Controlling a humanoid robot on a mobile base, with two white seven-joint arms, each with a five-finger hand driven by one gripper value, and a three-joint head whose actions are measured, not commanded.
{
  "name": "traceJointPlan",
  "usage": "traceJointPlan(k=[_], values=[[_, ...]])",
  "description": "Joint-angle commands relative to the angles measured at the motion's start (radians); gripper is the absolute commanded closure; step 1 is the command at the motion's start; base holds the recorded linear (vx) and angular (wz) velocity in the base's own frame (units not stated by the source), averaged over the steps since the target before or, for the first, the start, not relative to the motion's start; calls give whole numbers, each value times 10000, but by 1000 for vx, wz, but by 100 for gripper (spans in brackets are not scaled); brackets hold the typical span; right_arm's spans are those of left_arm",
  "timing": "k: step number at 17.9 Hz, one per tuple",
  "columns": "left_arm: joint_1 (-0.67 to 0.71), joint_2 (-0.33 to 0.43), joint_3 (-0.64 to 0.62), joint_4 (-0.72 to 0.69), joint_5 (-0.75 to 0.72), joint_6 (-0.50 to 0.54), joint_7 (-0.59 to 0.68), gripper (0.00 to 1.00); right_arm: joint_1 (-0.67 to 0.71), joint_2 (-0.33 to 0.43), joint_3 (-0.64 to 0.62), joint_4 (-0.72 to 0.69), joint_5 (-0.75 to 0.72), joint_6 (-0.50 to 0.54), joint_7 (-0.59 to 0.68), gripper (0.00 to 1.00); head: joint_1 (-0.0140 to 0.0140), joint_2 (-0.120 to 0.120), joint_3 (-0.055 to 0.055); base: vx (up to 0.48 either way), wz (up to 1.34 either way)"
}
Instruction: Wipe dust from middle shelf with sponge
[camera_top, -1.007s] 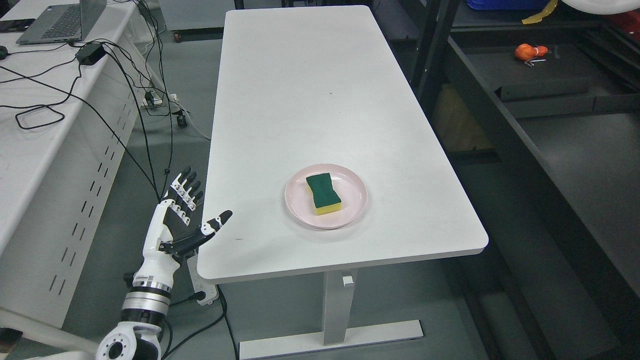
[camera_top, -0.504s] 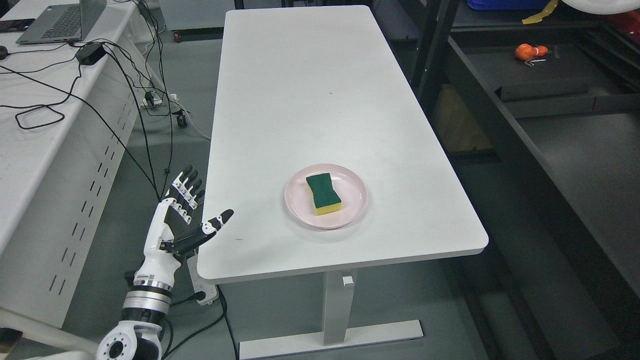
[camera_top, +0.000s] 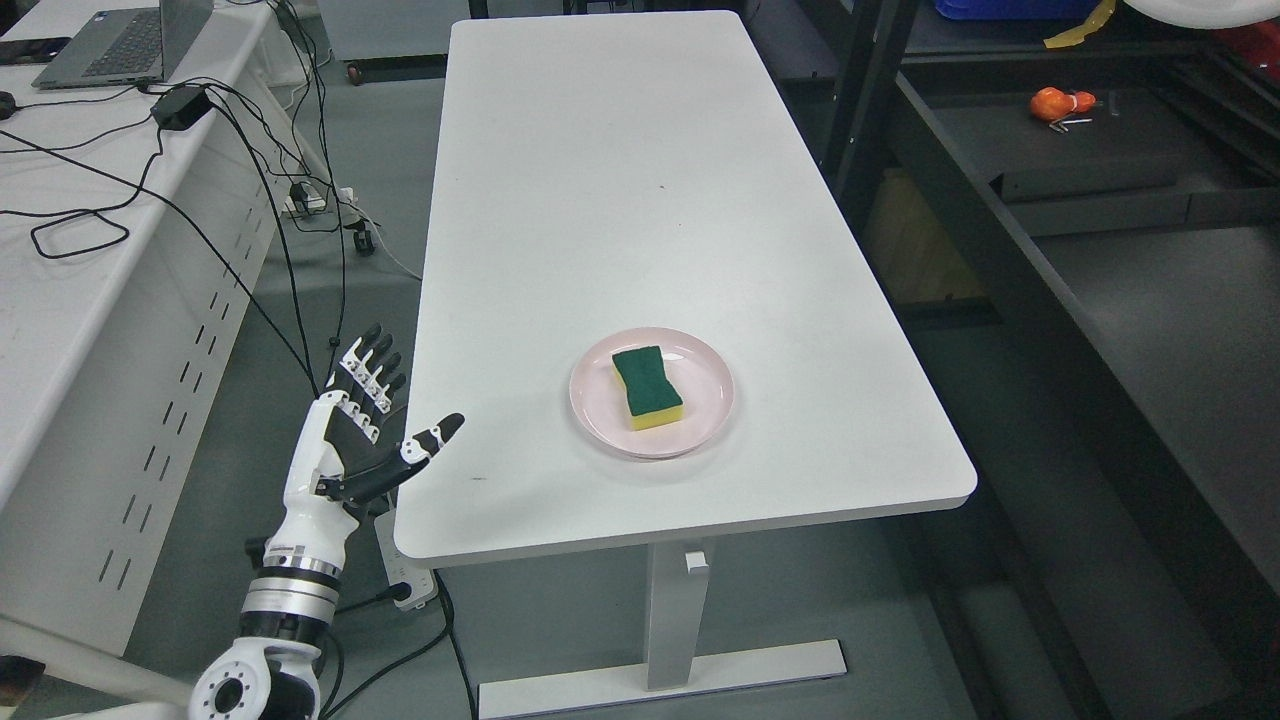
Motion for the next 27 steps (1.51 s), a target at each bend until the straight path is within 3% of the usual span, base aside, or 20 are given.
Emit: traceJointPlan(k=[1, 21, 24, 27], values=[[-42, 175, 28, -20, 1, 3, -2, 1, -2, -175, 0, -174, 0, -5, -1, 0, 0, 0, 0, 0, 0], [-424, 175, -18, 225, -60, 80, -277, 1, -2, -175, 0, -174, 0, -5, -1, 0, 0, 0, 0, 0, 0], [-915, 919, -49, 378, -1206, -73, -798, 1, -2, -175, 0, -174, 0, -5, -1, 0, 0, 0, 0, 0, 0], [-1436, 1639, -79, 730, -2769, -852, -1916, 1, 13, -175, 0, -174, 0, -5, -1, 0, 0, 0, 0, 0, 0]])
